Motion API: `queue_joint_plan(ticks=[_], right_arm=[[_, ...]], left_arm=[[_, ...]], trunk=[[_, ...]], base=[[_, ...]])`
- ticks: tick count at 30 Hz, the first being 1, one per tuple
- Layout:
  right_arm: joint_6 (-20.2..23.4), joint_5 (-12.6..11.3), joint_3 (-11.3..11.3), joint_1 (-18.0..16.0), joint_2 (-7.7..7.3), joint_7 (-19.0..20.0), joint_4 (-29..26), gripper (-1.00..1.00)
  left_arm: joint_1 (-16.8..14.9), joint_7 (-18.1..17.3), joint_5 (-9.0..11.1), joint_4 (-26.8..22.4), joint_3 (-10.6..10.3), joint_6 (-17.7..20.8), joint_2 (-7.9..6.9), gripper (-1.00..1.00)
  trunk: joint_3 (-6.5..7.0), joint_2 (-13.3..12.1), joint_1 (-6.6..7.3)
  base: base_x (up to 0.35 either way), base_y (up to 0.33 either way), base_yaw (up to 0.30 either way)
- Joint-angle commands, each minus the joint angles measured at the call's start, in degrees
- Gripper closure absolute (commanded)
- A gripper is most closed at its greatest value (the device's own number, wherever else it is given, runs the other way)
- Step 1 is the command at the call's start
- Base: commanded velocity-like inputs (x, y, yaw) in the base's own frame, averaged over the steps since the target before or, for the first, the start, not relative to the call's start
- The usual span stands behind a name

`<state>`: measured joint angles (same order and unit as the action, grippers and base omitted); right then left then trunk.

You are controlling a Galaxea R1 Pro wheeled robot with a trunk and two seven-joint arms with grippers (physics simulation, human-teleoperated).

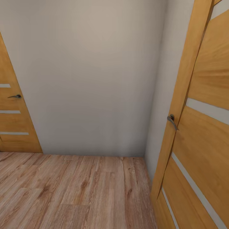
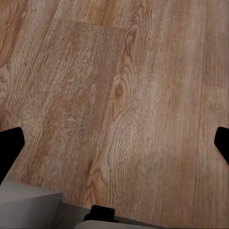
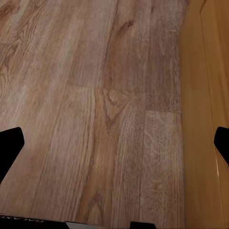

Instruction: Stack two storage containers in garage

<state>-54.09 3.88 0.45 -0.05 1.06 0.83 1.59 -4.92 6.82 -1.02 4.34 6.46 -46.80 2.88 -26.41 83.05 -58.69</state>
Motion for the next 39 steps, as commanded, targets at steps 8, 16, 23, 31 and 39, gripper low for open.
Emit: queue_joint_plan(ticks=[8, 16, 23, 31, 39], right_arm=[[-0.22, 0.08, -0.01, -0.04, 0.00, 0.05, 0.08, -1.00], [-0.23, 0.08, -0.01, -0.04, 0.00, 0.05, 0.08, -1.00], [-0.23, 0.08, -0.01, -0.04, 0.00, 0.05, 0.08, -1.00], [-0.16, 0.08, -0.01, -0.04, 0.00, 0.05, 0.08, -1.00], [-0.14, 0.08, -0.01, -0.04, 0.00, 0.05, 0.08, -1.00]], left_arm=[[-0.08, 0.12, -0.12, 0.19, 0.22, -0.31, 0.02, -1.00], [-0.09, 0.12, -0.12, 0.20, 0.22, -0.31, 0.10, -1.00], [-0.09, 0.12, -0.12, 0.21, 0.22, -0.31, 0.10, -1.00], [-0.09, 0.07, -0.12, 0.19, 0.22, -0.30, 0.04, -1.00], [-0.08, 0.11, -0.12, 0.21, 0.22, -0.31, 0.04, -1.00]], trunk=[[-0.04, 0.03, -0.03], [-0.04, 0.03, -0.03], [-0.04, 0.03, -0.03], [-0.04, 0.03, -0.03], [-0.04, 0.03, -0.03]], base=[[0.111, 0.000, 0.000], [0.004, 0.000, 0.000], [0.000, 0.000, 0.000], [0.000, 0.000, 0.000], [0.000, 0.000, 0.000]])
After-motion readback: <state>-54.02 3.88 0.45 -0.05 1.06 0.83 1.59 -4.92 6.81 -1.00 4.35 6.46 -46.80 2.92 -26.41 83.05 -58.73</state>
